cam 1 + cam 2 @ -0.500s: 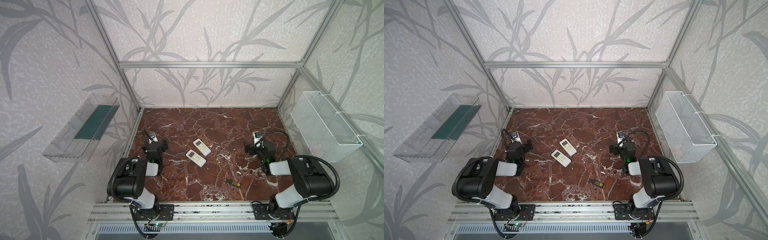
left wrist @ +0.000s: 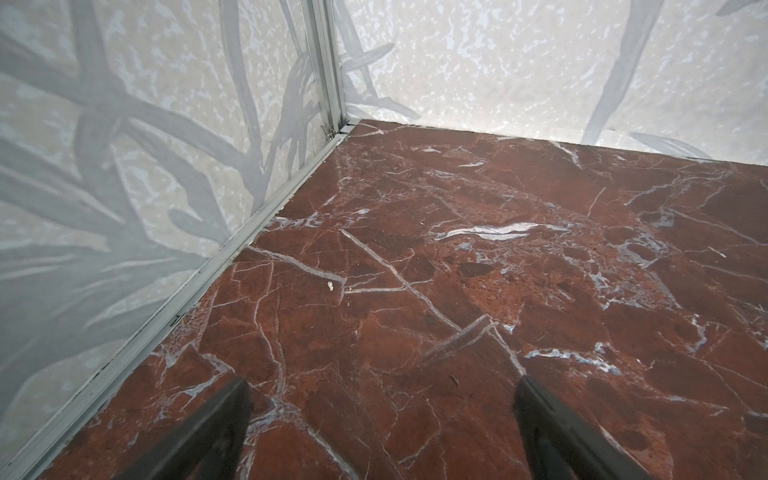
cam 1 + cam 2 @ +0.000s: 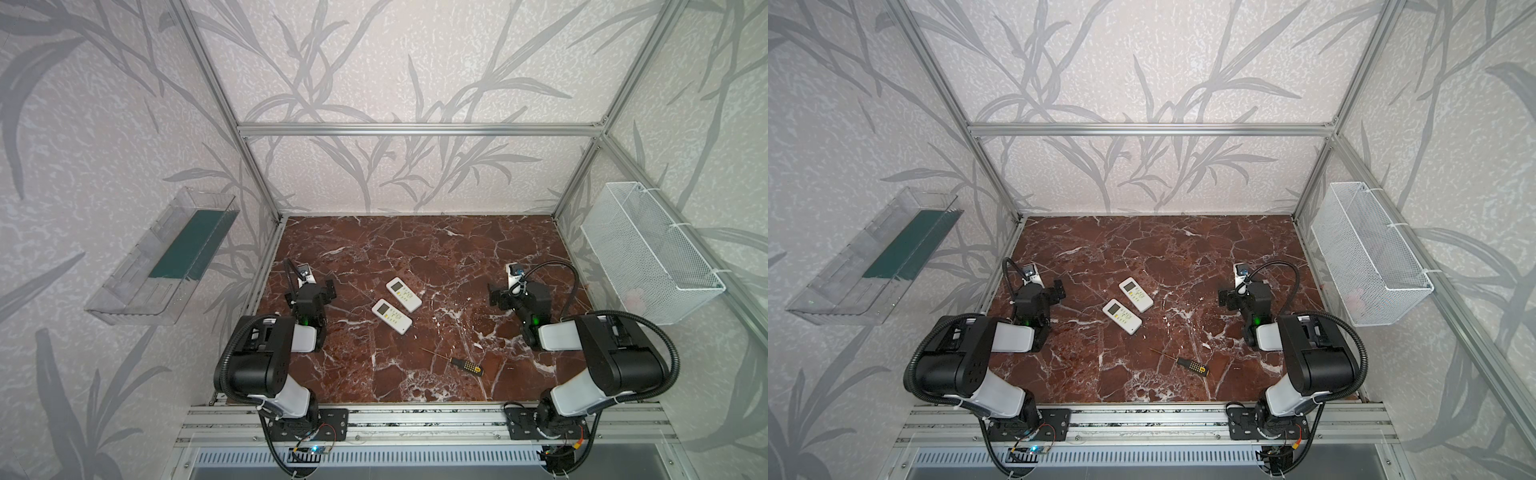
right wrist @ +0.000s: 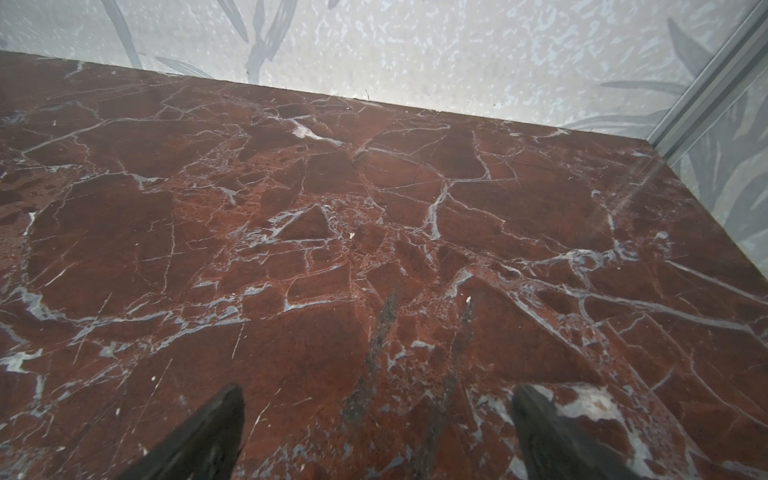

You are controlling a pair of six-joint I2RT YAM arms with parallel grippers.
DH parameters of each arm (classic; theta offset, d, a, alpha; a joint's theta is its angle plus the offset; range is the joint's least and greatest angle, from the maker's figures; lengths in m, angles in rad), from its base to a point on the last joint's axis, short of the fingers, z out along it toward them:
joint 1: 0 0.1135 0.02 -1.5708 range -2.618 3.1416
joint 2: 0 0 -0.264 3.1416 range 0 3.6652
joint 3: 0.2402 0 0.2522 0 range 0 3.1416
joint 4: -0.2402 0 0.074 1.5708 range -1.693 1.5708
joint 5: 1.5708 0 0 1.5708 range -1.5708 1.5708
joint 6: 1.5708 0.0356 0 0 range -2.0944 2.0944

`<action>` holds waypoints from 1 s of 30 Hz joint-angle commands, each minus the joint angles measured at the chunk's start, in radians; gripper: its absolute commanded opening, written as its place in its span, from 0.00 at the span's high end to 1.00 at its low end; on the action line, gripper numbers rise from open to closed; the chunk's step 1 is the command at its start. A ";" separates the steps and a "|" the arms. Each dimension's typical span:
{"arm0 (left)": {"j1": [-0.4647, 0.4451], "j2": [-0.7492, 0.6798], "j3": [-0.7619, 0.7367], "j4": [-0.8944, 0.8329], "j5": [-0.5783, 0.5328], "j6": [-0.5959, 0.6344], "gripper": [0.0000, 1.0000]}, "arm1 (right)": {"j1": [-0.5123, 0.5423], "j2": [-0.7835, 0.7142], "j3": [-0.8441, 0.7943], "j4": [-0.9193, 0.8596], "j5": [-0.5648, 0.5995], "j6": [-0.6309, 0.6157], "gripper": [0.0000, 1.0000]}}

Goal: Unload the batteries from the remote control

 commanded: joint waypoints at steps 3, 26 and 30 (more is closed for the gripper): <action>0.004 0.010 0.019 0.026 -0.015 0.016 0.01 | 0.005 0.008 0.022 0.043 -0.006 -0.008 0.01; -0.166 -0.236 0.046 -0.193 -0.228 0.130 0.01 | 0.037 -0.287 0.098 -0.398 -0.026 -0.005 0.03; -0.213 -0.341 0.151 -0.476 -0.196 0.043 0.01 | 0.107 -0.333 0.234 -0.697 0.025 0.010 0.09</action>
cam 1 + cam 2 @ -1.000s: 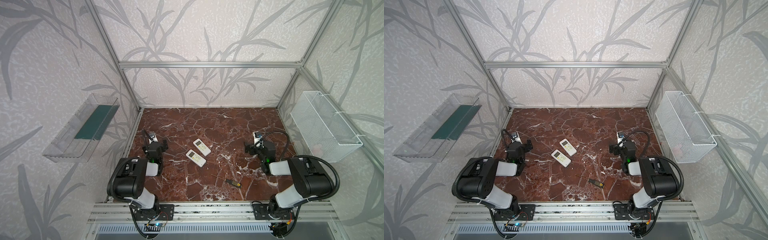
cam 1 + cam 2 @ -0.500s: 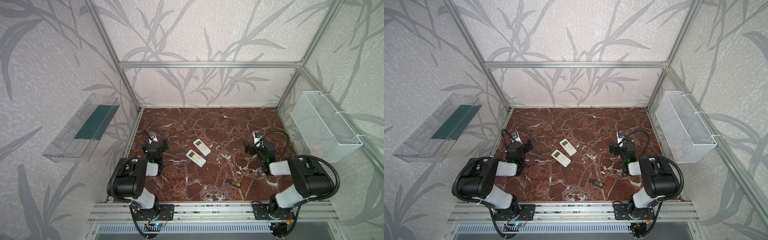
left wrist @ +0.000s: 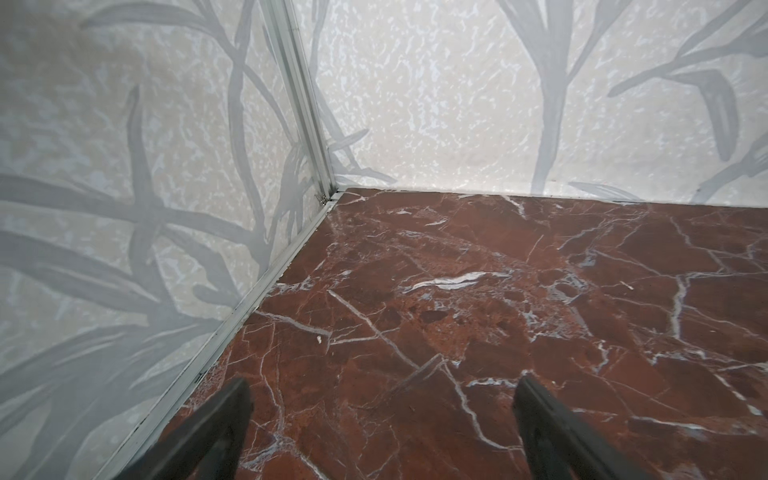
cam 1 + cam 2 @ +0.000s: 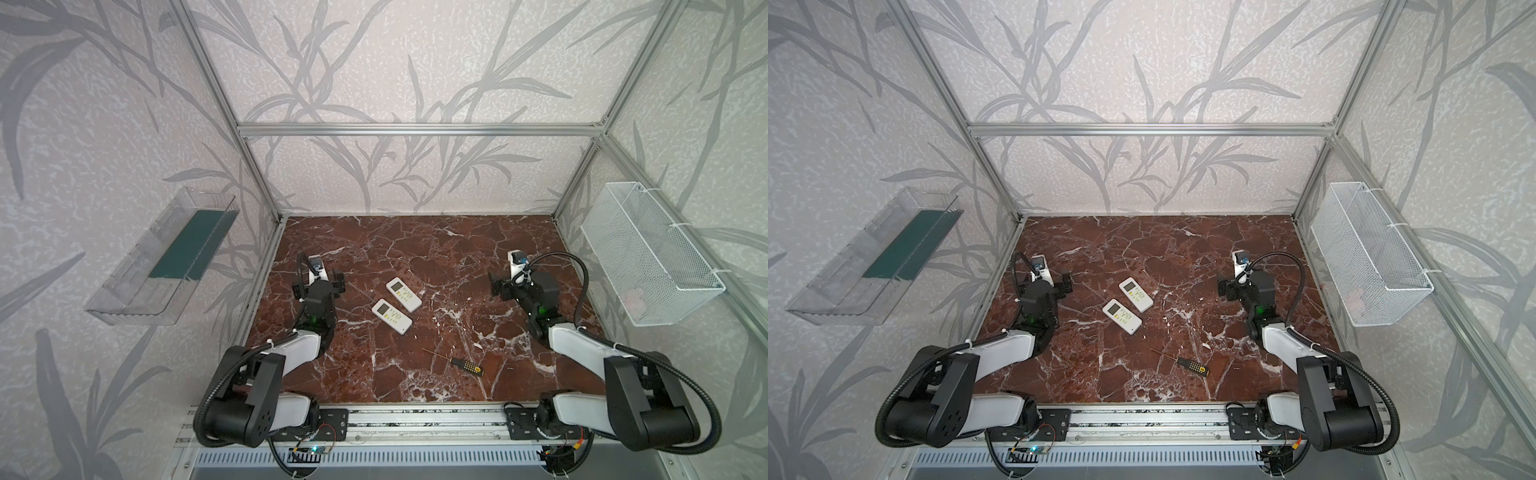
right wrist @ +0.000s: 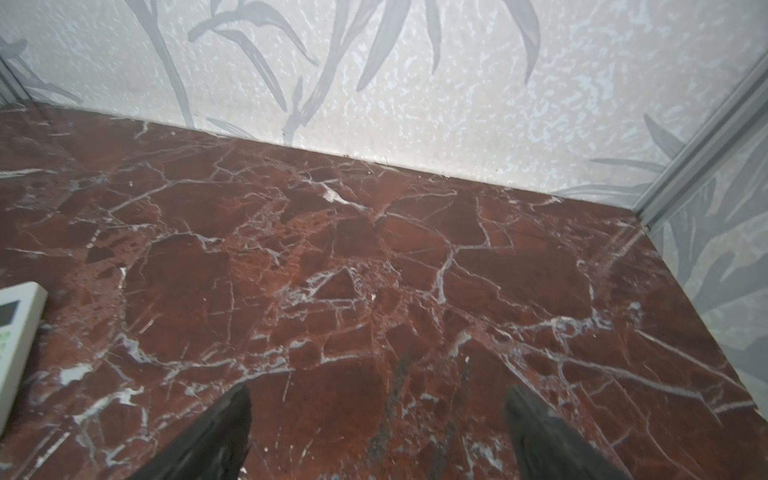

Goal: Unload the batteries from the remote control
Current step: 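Reach the left gripper down to the nearer white remote while the right arm advances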

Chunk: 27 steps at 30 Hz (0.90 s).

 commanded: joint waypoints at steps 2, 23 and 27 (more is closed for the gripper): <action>-0.025 -0.095 0.148 -0.391 0.013 -0.137 0.01 | 0.087 -0.039 0.124 -0.361 0.061 0.024 0.10; -0.249 0.137 0.574 -1.427 0.337 -0.954 0.01 | 0.356 0.017 0.249 -0.623 0.154 0.178 0.10; -0.275 0.197 0.601 -1.427 0.383 -1.020 0.01 | 0.360 0.008 0.222 -0.587 0.151 0.185 0.10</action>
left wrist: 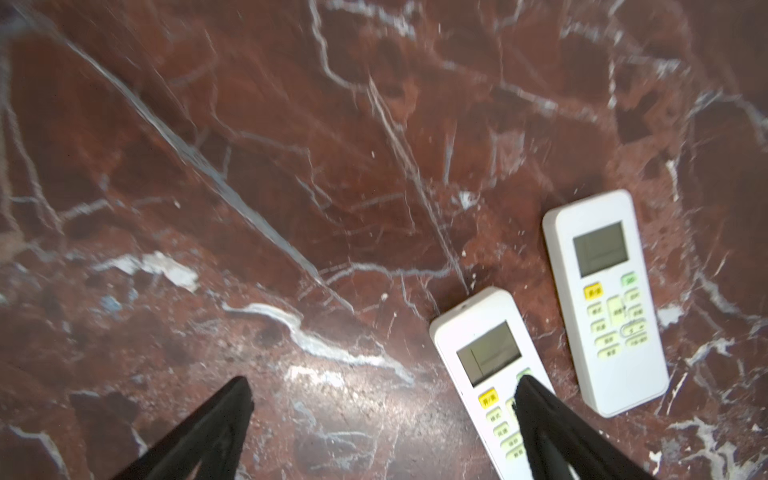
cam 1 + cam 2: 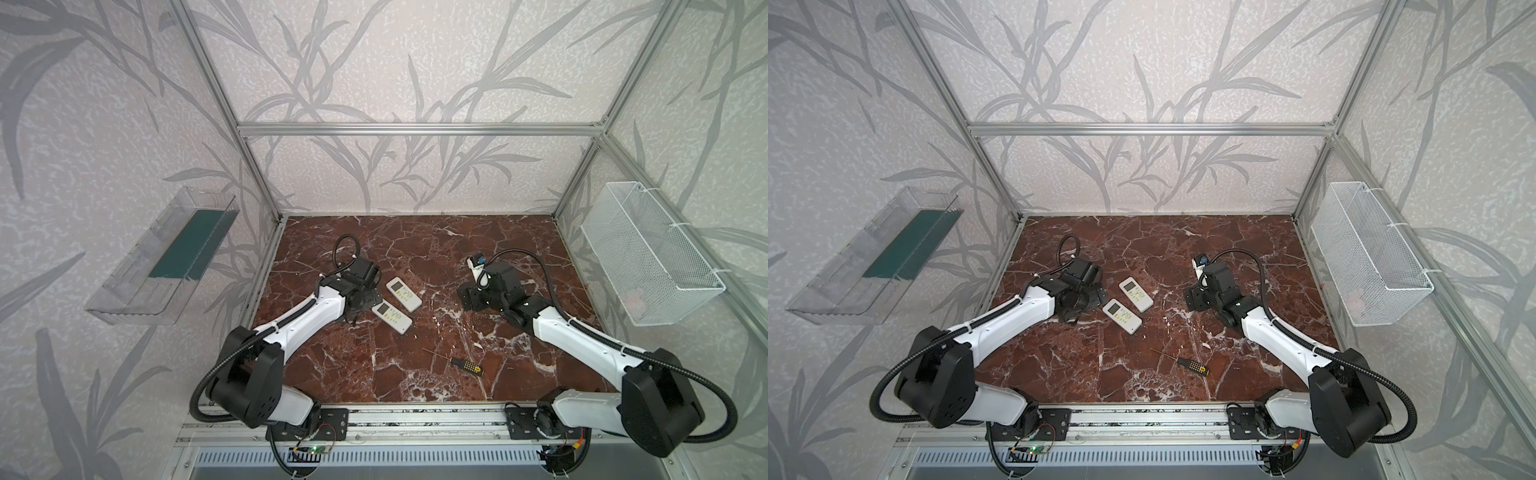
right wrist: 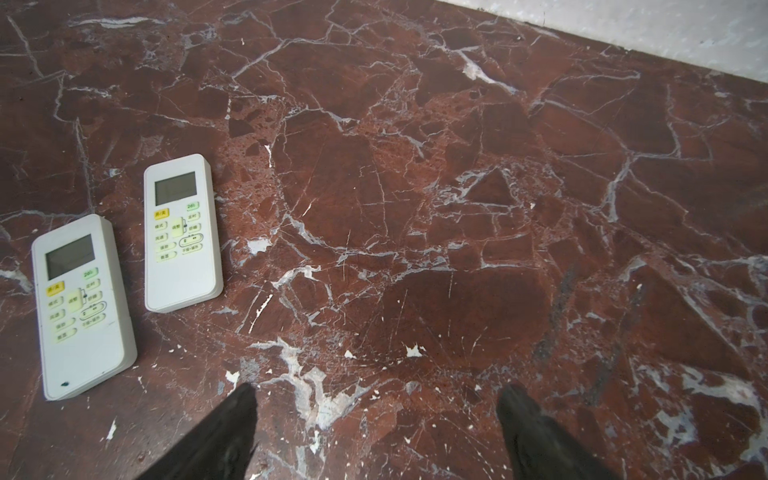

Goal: Unload the batteries from the remote control
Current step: 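Reach the left gripper down to the nearer white remote while the right arm advances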

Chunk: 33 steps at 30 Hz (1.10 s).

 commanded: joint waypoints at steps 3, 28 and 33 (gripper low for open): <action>-0.033 0.041 0.041 -0.023 0.066 -0.158 0.01 | 0.009 -0.013 -0.048 0.064 -0.006 0.020 0.10; -0.091 0.324 0.164 0.068 0.165 -0.271 0.03 | 0.010 -0.093 -0.144 0.119 -0.002 0.032 0.10; -0.091 0.365 0.190 0.055 0.172 -0.267 0.07 | 0.010 -0.117 -0.163 0.146 0.003 0.039 0.10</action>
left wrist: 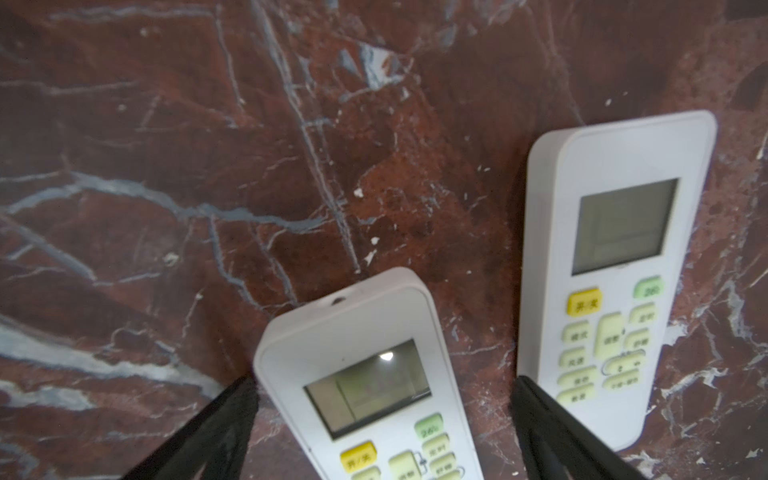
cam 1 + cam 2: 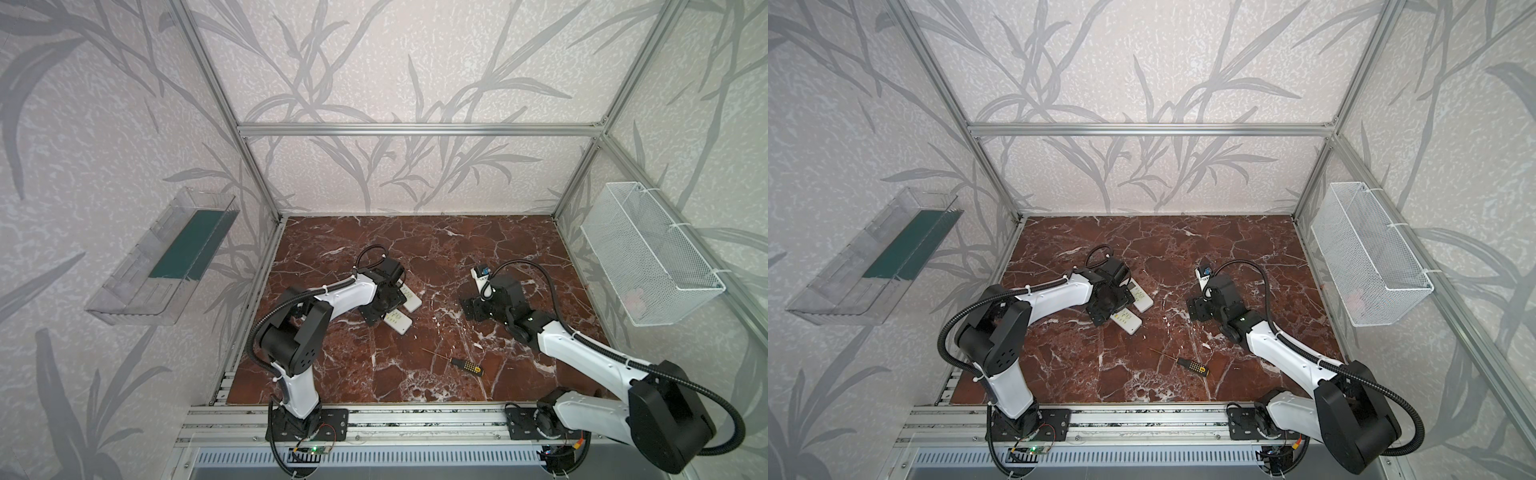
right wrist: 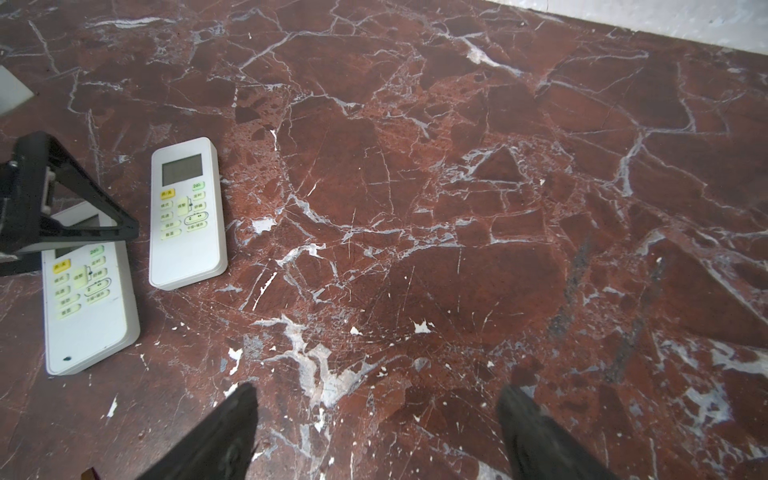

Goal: Unload the batteries from the remote control

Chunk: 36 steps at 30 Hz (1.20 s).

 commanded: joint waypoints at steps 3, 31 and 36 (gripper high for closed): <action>-0.005 0.047 0.040 -0.040 0.001 -0.020 0.11 | 0.003 -0.037 -0.017 0.041 0.016 0.016 0.10; -0.006 0.111 0.157 -0.216 -0.070 0.134 0.53 | 0.003 -0.143 -0.033 0.037 -0.053 0.011 0.10; -0.006 0.072 0.146 -0.182 -0.091 0.145 0.59 | 0.004 -0.103 -0.014 0.042 -0.214 0.051 0.10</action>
